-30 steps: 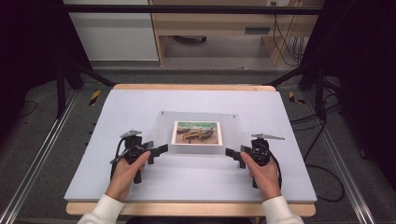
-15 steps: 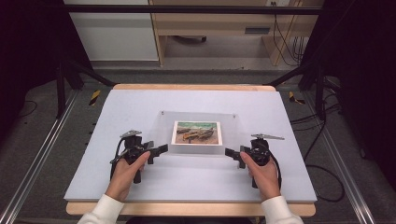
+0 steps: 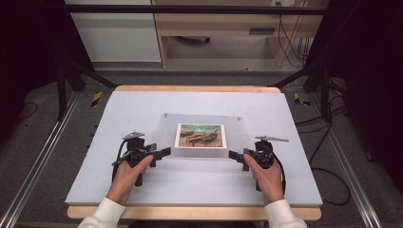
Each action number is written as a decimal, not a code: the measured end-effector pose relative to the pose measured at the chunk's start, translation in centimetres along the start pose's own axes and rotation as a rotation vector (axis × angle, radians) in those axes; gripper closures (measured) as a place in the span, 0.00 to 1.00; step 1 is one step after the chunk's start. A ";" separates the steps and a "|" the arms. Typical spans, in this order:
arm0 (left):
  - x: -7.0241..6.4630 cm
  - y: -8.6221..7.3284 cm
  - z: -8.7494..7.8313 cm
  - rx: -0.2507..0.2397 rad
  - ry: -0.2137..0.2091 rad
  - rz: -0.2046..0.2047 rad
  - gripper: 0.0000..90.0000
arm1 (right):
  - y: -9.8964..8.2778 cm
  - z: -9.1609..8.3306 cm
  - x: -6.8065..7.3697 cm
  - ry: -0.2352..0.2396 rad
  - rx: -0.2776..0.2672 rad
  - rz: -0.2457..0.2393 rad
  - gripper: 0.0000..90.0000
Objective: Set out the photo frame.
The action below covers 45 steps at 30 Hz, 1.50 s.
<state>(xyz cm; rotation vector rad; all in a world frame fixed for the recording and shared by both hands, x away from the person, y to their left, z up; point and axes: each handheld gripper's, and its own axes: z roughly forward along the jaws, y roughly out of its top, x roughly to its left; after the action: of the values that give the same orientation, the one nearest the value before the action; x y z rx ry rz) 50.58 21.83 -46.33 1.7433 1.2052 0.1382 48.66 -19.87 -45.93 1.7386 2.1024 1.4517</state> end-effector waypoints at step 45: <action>-1.1 -1.0 -1.5 -0.037 0.003 0.033 0.26 | -0.9 -1.3 0.6 0.000 -0.028 -0.120 0.24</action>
<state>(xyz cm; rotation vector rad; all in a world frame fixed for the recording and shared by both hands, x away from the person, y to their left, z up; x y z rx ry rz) 48.49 22.02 -45.89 1.7317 1.1694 0.1817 47.04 -20.14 -45.54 1.5737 2.1352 1.4418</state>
